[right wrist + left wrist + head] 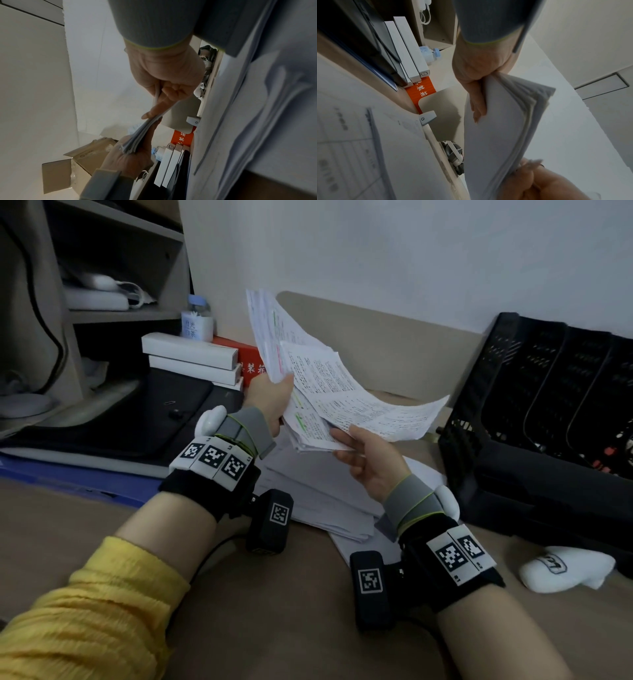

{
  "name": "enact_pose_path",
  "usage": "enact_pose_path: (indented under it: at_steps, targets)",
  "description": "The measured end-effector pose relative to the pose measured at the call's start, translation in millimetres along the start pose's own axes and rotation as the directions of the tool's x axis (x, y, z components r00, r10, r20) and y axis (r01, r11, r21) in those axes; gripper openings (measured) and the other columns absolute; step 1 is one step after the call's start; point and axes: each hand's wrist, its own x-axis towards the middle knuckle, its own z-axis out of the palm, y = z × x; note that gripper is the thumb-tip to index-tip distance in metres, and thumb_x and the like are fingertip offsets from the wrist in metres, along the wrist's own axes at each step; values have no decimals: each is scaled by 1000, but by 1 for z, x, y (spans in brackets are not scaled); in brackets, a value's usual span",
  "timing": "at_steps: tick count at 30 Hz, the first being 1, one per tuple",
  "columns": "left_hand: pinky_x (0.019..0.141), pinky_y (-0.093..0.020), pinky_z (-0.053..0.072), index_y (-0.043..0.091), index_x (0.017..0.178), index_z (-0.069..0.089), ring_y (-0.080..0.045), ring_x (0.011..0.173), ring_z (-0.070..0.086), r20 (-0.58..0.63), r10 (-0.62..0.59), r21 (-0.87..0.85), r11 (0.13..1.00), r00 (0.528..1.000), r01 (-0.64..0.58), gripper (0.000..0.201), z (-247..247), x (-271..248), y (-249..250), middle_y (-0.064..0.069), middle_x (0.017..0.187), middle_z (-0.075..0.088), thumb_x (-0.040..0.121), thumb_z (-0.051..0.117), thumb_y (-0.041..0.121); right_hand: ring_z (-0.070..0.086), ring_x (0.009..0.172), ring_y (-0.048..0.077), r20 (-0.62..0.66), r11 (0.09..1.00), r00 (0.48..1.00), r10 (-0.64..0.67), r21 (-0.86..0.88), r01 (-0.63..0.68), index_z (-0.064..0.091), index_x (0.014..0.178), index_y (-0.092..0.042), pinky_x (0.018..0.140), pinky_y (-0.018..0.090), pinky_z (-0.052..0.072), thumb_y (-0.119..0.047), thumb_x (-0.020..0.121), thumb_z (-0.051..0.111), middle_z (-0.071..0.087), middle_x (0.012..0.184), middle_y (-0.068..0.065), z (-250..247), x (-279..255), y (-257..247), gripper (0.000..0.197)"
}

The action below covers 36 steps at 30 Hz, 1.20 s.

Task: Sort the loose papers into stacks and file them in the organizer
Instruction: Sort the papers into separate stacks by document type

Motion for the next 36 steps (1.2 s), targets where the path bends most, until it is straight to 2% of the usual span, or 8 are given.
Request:
enact_pose_path:
  at_steps: [4, 12, 17, 22, 25, 27, 31, 36]
  targets:
    - [80, -39, 56, 3, 130, 55, -28, 94, 66, 20, 11, 17, 1000, 1000, -12, 36, 5, -1, -2, -9, 115, 65, 97, 56, 17, 47, 35, 5, 32, 999, 999, 35, -21, -34, 57, 101, -23, 31, 13, 18, -25, 98, 48, 73, 76, -13, 2, -1, 1, 9]
    - [89, -49, 55, 4, 129, 57, -33, 103, 66, -7, 14, 57, 998, 1000, -14, 35, 3, 1, -4, -14, 123, 64, 94, 55, 7, 46, 35, 4, 107, 992, 988, 108, -75, -100, 67, 93, -19, 31, 13, 15, -35, 96, 48, 71, 66, -10, 1, -5, -1, 25]
    - [93, -46, 53, 5, 133, 54, -34, 109, 63, -37, 26, 29, 999, 999, -25, 38, -3, 0, -2, -13, 128, 61, 95, 51, 4, 43, 33, 7, 13, 978, 992, 125, 165, -126, 63, 89, -9, 31, 10, 15, -44, 92, 43, 66, 58, 3, -23, 4, 0, 40]
    - [68, -35, 54, 6, 135, 51, -26, 91, 63, 0, -3, -3, 1000, 1000, 3, 38, -12, 3, 4, -9, 118, 63, 97, 48, 3, 30, 29, 4, -38, 898, 989, 140, 425, -111, 51, 74, -18, 26, 10, 16, -40, 90, 47, 39, 63, -5, -52, 23, 8, 27]
    - [68, -34, 53, 5, 135, 50, -25, 84, 64, 53, -5, 12, 1000, 999, 4, 37, -14, 4, 5, -12, 119, 63, 98, 49, 6, 41, 29, 1, -83, 945, 987, 136, 309, -104, 55, 87, -15, 23, 12, 18, -18, 95, 45, 54, 56, -1, -50, 26, 9, 14]
    - [72, -36, 53, 4, 135, 50, -25, 84, 65, 66, 3, 30, 1000, 998, -5, 36, -13, 3, 5, -12, 116, 63, 99, 48, 8, 49, 31, 0, -123, 964, 988, 92, 261, -57, 58, 104, -11, 24, 11, 22, -4, 95, 40, 63, 70, 8, -46, 24, 8, 21]
    - [82, -36, 51, 4, 134, 51, -31, 99, 63, 57, 5, 7, 1000, 998, -5, 34, -12, 1, 5, -10, 111, 61, 101, 46, 12, 62, 41, 5, -229, 944, 973, -27, 314, 100, 57, 110, -7, 31, 11, 36, 0, 95, 47, 69, 71, 7, -42, 21, 4, 19]
    - [83, -35, 52, 5, 132, 53, -26, 95, 63, 27, -1, -6, 1000, 1000, 1, 33, -10, 1, 2, -6, 110, 62, 100, 46, 12, 70, 55, 8, -88, 987, 994, -65, 140, 77, 56, 104, -9, 33, 11, 34, 1, 96, 46, 68, 100, 10, -24, 8, 1, 16]
